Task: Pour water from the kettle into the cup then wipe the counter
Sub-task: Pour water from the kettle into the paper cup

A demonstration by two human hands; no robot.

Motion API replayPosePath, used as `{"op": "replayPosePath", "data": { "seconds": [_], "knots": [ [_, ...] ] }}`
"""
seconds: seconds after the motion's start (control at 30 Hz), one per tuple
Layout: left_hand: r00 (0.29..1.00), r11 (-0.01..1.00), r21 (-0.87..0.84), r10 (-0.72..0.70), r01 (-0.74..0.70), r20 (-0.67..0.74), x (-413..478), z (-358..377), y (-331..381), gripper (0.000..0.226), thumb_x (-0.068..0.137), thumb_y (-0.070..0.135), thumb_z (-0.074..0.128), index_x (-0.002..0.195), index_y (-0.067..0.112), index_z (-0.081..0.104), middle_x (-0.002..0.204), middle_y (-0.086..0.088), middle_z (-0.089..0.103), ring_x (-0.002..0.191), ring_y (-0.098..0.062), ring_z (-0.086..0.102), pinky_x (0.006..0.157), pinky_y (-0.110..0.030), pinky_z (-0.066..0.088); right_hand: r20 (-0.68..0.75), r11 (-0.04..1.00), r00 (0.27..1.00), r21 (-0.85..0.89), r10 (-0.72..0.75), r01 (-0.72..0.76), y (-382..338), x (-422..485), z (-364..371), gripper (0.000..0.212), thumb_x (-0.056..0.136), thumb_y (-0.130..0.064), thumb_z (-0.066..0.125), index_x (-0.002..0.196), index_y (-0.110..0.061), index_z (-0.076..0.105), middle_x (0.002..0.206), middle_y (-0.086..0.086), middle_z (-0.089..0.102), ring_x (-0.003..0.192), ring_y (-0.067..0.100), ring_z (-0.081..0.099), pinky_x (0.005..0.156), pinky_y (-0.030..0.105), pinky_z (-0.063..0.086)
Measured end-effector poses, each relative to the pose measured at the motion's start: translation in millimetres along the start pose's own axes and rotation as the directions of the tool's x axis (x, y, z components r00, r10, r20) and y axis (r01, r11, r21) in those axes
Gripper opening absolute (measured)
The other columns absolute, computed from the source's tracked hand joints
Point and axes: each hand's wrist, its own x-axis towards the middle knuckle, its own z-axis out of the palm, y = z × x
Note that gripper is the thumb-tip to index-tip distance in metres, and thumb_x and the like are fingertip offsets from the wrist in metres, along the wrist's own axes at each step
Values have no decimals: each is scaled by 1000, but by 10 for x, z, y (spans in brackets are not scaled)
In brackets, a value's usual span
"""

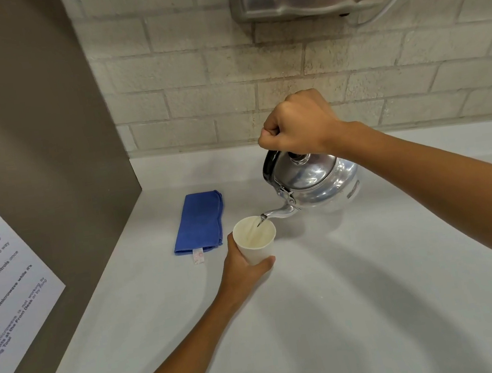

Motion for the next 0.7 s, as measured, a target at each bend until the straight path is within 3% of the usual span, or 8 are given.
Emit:
{"op": "replayPosePath", "data": {
  "seconds": [0.33, 0.5, 0.7],
  "knots": [
    [1000, 1000, -3, 5, -5, -3, -13, -6, 14, 74, 67, 15, 79, 117, 33, 27, 113, 8, 44, 101, -10, 46, 63, -4, 43, 1, 1000, 1000, -22, -11, 12, 6, 5, -12, 38, 70, -17, 50, 43, -17, 23, 40, -5, 13, 42, 15, 11, 47, 21, 13],
    [1000, 1000, -24, 6, -7, -6, -21, -13, 13, 73, 66, 13, 79, 114, 35, 28, 103, 24, 44, 94, 3, 48, 64, 3, 41, 3, 1000, 1000, -23, -20, 20, 1, 10, -2, 39, 70, -17, 50, 42, -17, 23, 39, -6, 13, 41, 13, 10, 46, 21, 13],
    [1000, 1000, -22, 8, -8, 3, -18, -12, 4, 72, 66, 13, 79, 114, 35, 29, 103, 23, 45, 94, 4, 48, 65, 4, 40, -10, 999, 999, -25, -38, 37, -4, 26, 10, 41, 70, -18, 49, 41, -18, 20, 38, -6, 13, 40, 13, 8, 46, 21, 13]
  ]
}}
